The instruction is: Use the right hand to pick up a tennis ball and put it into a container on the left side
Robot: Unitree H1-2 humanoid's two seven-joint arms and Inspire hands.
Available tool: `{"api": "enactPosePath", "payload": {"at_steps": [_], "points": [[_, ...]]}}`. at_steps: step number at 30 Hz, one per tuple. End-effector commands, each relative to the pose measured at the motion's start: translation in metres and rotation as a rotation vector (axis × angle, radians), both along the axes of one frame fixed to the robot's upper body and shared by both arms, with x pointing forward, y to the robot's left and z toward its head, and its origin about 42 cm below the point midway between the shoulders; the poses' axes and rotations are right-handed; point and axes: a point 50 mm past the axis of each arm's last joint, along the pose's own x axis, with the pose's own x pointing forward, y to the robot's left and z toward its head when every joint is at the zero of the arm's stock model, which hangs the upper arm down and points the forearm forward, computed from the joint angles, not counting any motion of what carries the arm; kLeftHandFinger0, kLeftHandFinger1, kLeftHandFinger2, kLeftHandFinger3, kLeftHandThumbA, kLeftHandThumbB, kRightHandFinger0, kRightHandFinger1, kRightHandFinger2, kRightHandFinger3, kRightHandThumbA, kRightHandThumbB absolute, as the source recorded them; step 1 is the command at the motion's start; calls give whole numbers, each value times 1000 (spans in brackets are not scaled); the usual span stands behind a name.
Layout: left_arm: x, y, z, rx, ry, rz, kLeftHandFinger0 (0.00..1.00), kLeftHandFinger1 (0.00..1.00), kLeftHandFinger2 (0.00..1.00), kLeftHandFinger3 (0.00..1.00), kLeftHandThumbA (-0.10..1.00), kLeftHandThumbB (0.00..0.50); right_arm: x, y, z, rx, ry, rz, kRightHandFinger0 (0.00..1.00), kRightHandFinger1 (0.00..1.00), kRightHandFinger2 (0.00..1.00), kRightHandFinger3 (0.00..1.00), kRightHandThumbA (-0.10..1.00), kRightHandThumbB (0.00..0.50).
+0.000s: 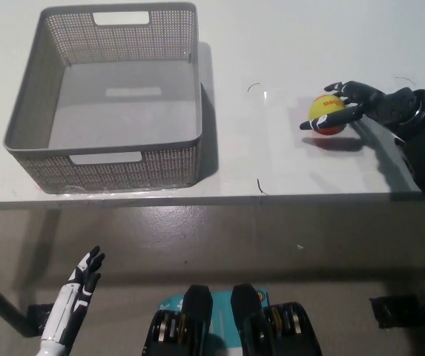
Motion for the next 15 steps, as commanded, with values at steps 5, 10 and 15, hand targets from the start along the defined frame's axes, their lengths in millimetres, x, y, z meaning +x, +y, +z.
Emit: {"api": "enactPosePath", "payload": {"at_steps": [5, 10, 15], "points": [[1, 5, 5, 8, -40, -3, 1000, 1000, 1000, 1000, 1000, 263, 13, 7, 46, -21, -127, 49, 1000, 1000, 1000, 1000, 1000, 500], [0, 5, 6, 11, -43, -2, 1000, 1000, 1000, 1000, 1000, 264, 13, 8, 45, -31, -125, 48, 1000, 1000, 1000, 1000, 1000, 500], [0, 5, 6, 2, -46, -6, 1000, 1000, 1000, 1000, 1000, 259, 14, 8, 45, -72, -120, 54, 1000, 1000, 1000, 1000, 1000, 500]]}}
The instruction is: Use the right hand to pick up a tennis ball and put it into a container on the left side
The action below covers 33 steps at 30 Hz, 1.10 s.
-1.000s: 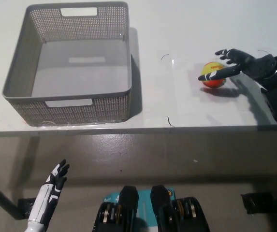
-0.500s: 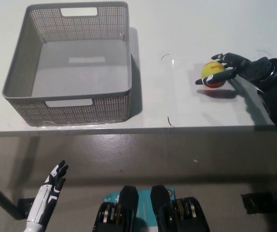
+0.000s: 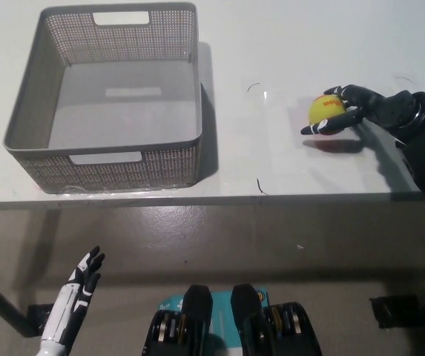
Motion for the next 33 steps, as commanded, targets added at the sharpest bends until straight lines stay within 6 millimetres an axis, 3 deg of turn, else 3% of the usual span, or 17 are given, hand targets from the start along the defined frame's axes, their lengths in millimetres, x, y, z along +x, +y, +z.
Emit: {"api": "enactPosePath", "payload": {"at_steps": [1, 16, 19, 20, 21, 22, 23, 24, 25, 26, 27, 30, 33], "points": [[0, 5, 7, 1, -47, -5, 1000, 1000, 1000, 1000, 1000, 258, 15, 11, 52, -32, -132, 36, 1000, 1000, 1000, 1000, 1000, 500], [0, 4, 5, -11, -38, -5, 1000, 1000, 1000, 1000, 1000, 271, 15, 16, 45, -6, -184, -23, 1000, 1000, 1000, 1000, 1000, 494], [0, 4, 5, -9, -41, -4, 1000, 1000, 1000, 1000, 1000, 275, 15, 20, 44, 104, -281, -104, 1000, 1000, 1000, 1000, 840, 471], [0, 4, 5, -10, -41, -4, 1000, 1000, 1000, 1000, 1000, 275, 15, 22, 43, 127, -343, -123, 864, 926, 1000, 1000, 764, 424], [0, 4, 5, -10, -44, -5, 1000, 1000, 1000, 1000, 1000, 274, 14, 23, 43, 149, -383, -139, 766, 824, 923, 1000, 751, 414], [0, 4, 5, -12, -44, -4, 1000, 1000, 1000, 1000, 1000, 273, 14, 24, 42, 154, -397, -143, 603, 621, 679, 850, 712, 387], [0, 4, 5, -14, -44, -4, 1000, 1000, 1000, 1000, 1000, 273, 13, 25, 41, 163, -424, -153, 429, 447, 506, 643, 669, 368], [0, 3, 5, -13, -42, -5, 1000, 1000, 1000, 1000, 1000, 272, 13, 25, 39, 165, -438, -162, 271, 296, 365, 503, 618, 338], [-1, 3, 5, -13, -42, -6, 1000, 1000, 1000, 1000, 1000, 271, 13, 25, 38, 167, -447, -167, 199, 240, 318, 457, 588, 330], [-1, 4, 5, -9, -44, -7, 1000, 1000, 1000, 1000, 1000, 269, 12, 26, 37, 164, -464, -168, 52, 53, 137, 385, 553, 288], [-1, 3, 5, -4, -45, -8, 1000, 1000, 1000, 1000, 1000, 260, 11, 26, 35, 167, -467, -170, 2, 2, 43, 298, 515, 219], [0, 3, 6, -4, -47, -12, 1000, 1000, 1000, 1000, 1000, 260, 11, 27, 32, 183, -484, -172, 0, 0, 8, 29, 511, 76], [1, 4, 5, 2, -49, -15, 1000, 1000, 1000, 1000, 1000, 264, 11, 29, 33, 185, -484, -176, 0, 200, 369, 185, 558, 23]]}}
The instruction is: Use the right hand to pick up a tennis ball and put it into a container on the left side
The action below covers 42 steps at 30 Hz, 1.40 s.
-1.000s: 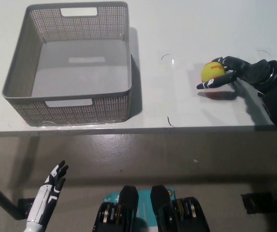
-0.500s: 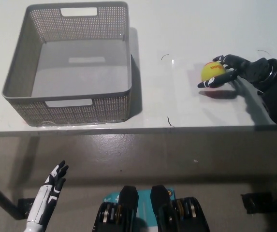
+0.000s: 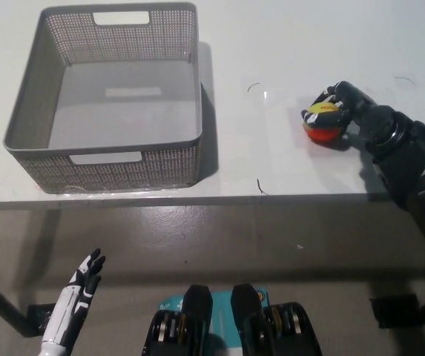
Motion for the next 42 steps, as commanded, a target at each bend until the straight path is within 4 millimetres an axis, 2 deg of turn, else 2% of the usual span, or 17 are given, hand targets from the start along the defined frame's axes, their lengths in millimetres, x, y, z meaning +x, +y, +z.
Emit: {"api": "enactPosePath", "payload": {"at_steps": [1, 3, 5, 8, 10, 14, 16, 19, 21, 23, 25, 26, 30, 32, 35, 40, 42], "points": [[2, 4, 9, 6, -64, -14, 1000, 1000, 1000, 1000, 1000, 272, 13, 9, 52, 91, -278, -55, 0, 213, 413, 198, 564, 20], [2, 3, 9, -2, -65, -12, 1000, 1000, 1000, 1000, 1000, 277, 13, 8, 50, 96, -285, -57, 0, 360, 659, 328, 566, 12], [2, 3, 9, -6, -64, -12, 1000, 1000, 1000, 1000, 1000, 279, 13, 7, 50, 96, -287, -61, 7, 406, 713, 407, 566, 24], [2, 3, 10, -6, -64, -14, 1000, 1000, 1000, 1000, 1000, 283, 13, 5, 50, 103, -296, -64, 18, 398, 691, 431, 561, 31], [7, 4, 12, -12, -74, -10, 1000, 1000, 1000, 1000, 1000, 275, 14, 4, 56, 112, -306, -66, 1, 356, 633, 402, 553, 40], [7, 4, 12, -13, -75, -12, 1000, 1000, 1000, 1000, 1000, 276, 14, 3, 56, 160, -314, -86, 0, 341, 601, 322, 552, 49], [5, 4, 11, -14, -69, -10, 1000, 1000, 1000, 1000, 1000, 284, 14, 3, 55, 263, -323, -120, 0, 291, 550, 251, 485, 70], [5, 4, 11, -15, -68, -6, 1000, 1000, 1000, 1000, 1000, 280, 16, 9, 66, 427, -326, -151, 0, 246, 499, 195, 499, 59], [6, 5, 11, -14, -72, -6, 1000, 1000, 1000, 1000, 1000, 278, 17, 12, 72, 459, -332, -152, 0, 239, 504, 204, 530, 55], [5, 5, 10, -12, -71, -4, 1000, 1000, 1000, 1000, 1000, 280, 19, 19, 84, 518, -364, -139, 0, 215, 515, 269, 538, 41], [4, 4, 9, -8, -67, -3, 1000, 1000, 1000, 1000, 1000, 281, 20, 29, 99, 555, -398, -105, 0, 160, 489, 376, 598, 58], [4, 4, 9, -9, -69, -5, 1000, 1000, 1000, 1000, 1000, 281, 20, 32, 103, 569, -404, -97, 0, 149, 485, 436, 599, 65], [2, 3, 7, -14, -60, -1, 1000, 1000, 1000, 1000, 1000, 275, 19, 50, 119, 655, -449, -62, 0, 124, 447, 484, 561, 82], [2, 3, 7, -15, -56, -4, 1000, 1000, 1000, 1000, 1000, 289, 18, 59, 127, 744, -444, -8, 0, 180, 527, 545, 508, 64], [2, 5, 5, -9, -58, -2, 1000, 1000, 1000, 1000, 1000, 281, 17, 77, 137, 820, -423, 5, 6, 273, 615, 600, 454, 76], [1, 4, 5, -10, -53, -2, 1000, 1000, 1000, 1000, 1000, 284, 15, 103, 143, 942, -366, 25, 0, 304, 628, 607, 478, 76], [-1, 4, 4, -9, -48, -4, 1000, 1000, 1000, 1000, 1000, 291, 14, 115, 144, 997, -334, 37, 0, 274, 588, 544, 476, 81]]}}
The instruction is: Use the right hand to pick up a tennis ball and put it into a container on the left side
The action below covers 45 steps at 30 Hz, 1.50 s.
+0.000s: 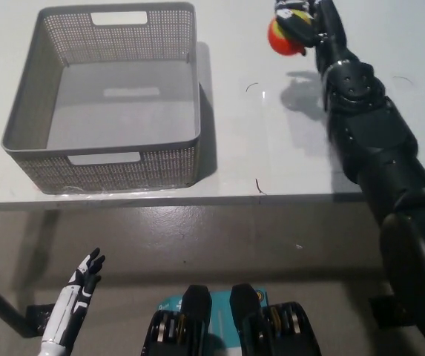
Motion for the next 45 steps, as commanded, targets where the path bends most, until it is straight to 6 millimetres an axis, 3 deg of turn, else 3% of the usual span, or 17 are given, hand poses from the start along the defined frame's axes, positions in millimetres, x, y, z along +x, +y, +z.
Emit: {"api": "enactPosePath", "payload": {"at_steps": [1, 3, 9, 10, 11, 13, 17, 20, 24, 28, 32, 33, 34, 35, 36, 38, 45], "points": [[-2, 3, 5, 2, -44, -9, 1000, 1000, 1000, 1000, 1000, 290, 2, 36, 62, 152, -97, 102, 0, 255, 572, 510, 474, 66], [-3, 2, 4, 0, -39, -8, 1000, 1000, 1000, 1000, 1000, 292, -1, 55, 64, 186, -91, 138, 0, 205, 541, 439, 469, 60], [-1, 1, 4, 4, -44, -20, 1000, 1000, 1000, 1000, 1000, 289, -14, 104, 64, 173, -90, 227, 0, 179, 527, 418, 426, 75], [0, 0, 4, 5, -44, -22, 1000, 1000, 1000, 1000, 1000, 290, -13, 104, 64, 174, -90, 225, 19, 190, 478, 360, 314, 123], [1, 0, 5, 8, -45, -28, 1000, 1000, 1000, 1000, 1000, 292, -17, 116, 64, 137, -83, 233, 1, 99, 377, 255, 427, 80], [2, -1, 6, 11, -45, -34, 1000, 1000, 1000, 1000, 1000, 291, -20, 127, 63, 127, -61, 243, 0, 103, 391, 230, 446, 70], [4, -4, 8, 11, -44, -45, 1000, 1000, 1000, 1000, 1000, 308, -30, 151, 56, 49, -43, 267, 0, 116, 417, 224, 503, 87], [6, -5, 10, 19, -43, -58, 1000, 1000, 1000, 1000, 1000, 305, -35, 163, 47, -38, -39, 264, 0, 169, 519, 436, 534, 78], [8, -8, 10, 24, -38, -70, 1000, 1000, 1000, 1000, 1000, 315, -43, 175, 36, -216, -78, 239, 0, 149, 465, 319, 519, 82], [11, -10, 12, 24, -42, -78, 1000, 1000, 1000, 1000, 1000, 317, -49, 185, 27, -360, -126, 244, 0, 154, 474, 391, 516, 69], [13, -11, 14, 22, -46, -83, 1000, 1000, 1000, 1000, 1000, 314, -55, 191, 20, -508, -211, 252, 0, 129, 413, 266, 558, 74], [15, -10, 15, 24, -45, -82, 1000, 1000, 1000, 1000, 1000, 321, -56, 193, 20, -571, -223, 228, 194, 293, 538, 485, 682, 212], [16, -10, 16, 28, -45, -85, 1000, 1000, 1000, 1000, 1000, 321, -55, 193, 20, -585, -225, 227, 276, 366, 575, 649, 738, 274], [17, -11, 17, 27, -43, -87, 1000, 1000, 1000, 1000, 1000, 326, -55, 193, 21, -624, -219, 258, 562, 723, 937, 1000, 814, 364], [17, -11, 17, 26, -43, -89, 1000, 1000, 1000, 1000, 1000, 335, -54, 193, 21, -657, -212, 283, 989, 1000, 1000, 1000, 888, 372], [18, -10, 18, 29, -37, -91, 1000, 1000, 1000, 1000, 1000, 362, -53, 191, 20, -722, -211, 306, 1000, 1000, 1000, 1000, 988, 453], [20, -12, 20, 39, -27, -105, 1000, 1000, 1000, 1000, 1000, 381, -47, 181, 21, -773, -195, 299, 1000, 1000, 1000, 1000, 1000, 468]]}}
